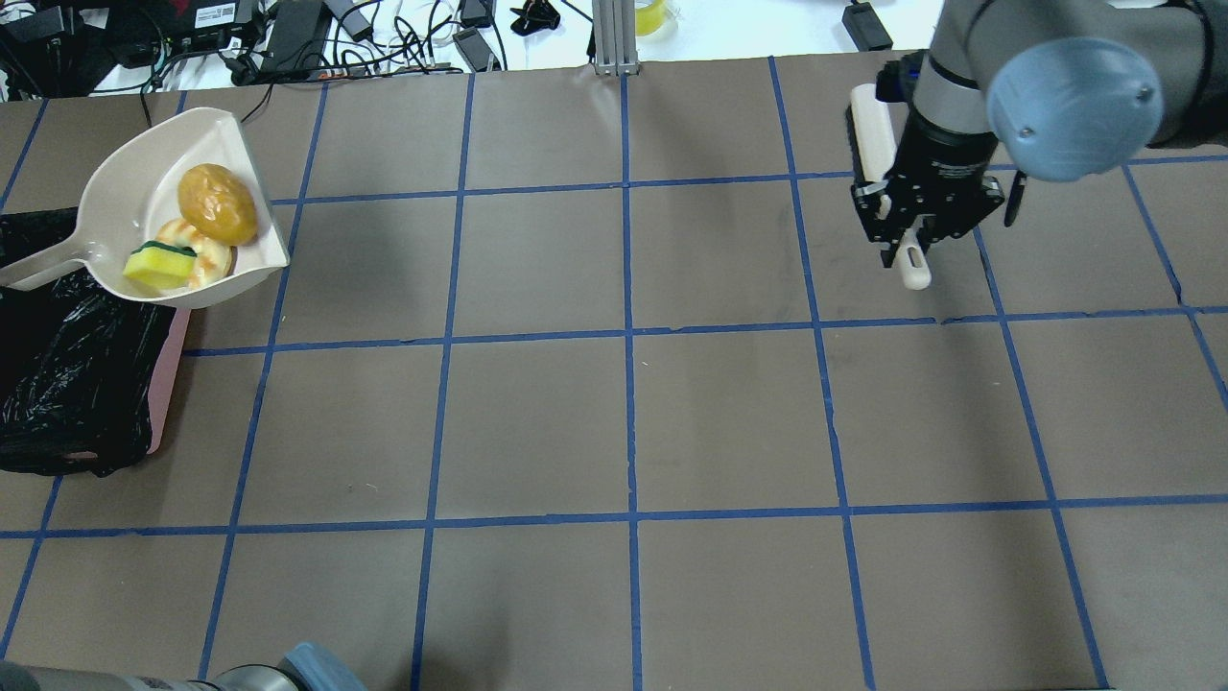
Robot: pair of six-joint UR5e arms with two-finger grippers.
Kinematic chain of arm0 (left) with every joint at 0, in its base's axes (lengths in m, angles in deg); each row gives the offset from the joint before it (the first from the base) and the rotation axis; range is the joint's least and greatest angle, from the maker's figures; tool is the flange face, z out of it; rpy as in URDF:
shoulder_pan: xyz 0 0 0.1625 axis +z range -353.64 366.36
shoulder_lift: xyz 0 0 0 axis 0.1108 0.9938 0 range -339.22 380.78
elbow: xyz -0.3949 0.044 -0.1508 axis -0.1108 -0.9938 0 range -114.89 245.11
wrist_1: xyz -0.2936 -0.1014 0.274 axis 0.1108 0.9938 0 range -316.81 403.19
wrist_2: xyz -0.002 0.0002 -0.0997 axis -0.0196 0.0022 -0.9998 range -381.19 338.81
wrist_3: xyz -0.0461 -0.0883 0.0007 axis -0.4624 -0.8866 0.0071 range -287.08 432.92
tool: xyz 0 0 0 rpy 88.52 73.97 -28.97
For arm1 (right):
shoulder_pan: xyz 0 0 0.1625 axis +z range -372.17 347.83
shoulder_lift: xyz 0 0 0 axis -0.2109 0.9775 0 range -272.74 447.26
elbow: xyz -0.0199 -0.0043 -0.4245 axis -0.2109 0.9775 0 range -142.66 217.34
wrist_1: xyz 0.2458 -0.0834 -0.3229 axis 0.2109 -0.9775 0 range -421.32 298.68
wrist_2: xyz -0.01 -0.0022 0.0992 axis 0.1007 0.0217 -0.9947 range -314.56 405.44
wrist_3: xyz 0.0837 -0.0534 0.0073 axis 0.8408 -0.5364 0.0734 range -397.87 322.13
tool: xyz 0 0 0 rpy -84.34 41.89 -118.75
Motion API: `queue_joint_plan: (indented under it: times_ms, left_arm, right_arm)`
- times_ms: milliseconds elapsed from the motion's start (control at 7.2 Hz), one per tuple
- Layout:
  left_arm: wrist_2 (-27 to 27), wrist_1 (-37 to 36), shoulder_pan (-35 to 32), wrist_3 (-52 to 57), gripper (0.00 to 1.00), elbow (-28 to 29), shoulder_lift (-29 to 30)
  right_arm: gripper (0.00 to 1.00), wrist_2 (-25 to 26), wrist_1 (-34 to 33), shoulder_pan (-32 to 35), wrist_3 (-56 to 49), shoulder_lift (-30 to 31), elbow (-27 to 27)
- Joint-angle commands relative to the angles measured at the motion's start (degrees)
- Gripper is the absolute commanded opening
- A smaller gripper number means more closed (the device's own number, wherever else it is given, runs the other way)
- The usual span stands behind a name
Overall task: Sweep and dump trash into bin
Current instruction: 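Lift the dustpan over the bin with left gripper while right withdraws brush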
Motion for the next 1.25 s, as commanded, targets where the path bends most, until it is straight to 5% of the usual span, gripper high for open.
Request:
queue_joint_plan:
  times_ms: [0, 556, 1111]
  left_arm:
    - [-0.6, 0.9, 8.2, -0.1, 0.00, 0.8, 1.2]
    - [0.6, 3.7, 17.9, -0.9, 0.00, 3.8, 3.1]
    - [15.5, 3.4, 19.9, -3.5, 0.00, 12.3, 7.3]
  right_arm:
    - [0.00, 3.2, -10.4, -4.4, -5.5, -2.6, -5.9]
    - [0.00, 2.2, -14.5, -11.8, -11.7, -7.2, -6.3]
    - [0.00, 2.3, -15.7, -11.9, -11.7, -8.7, -6.3]
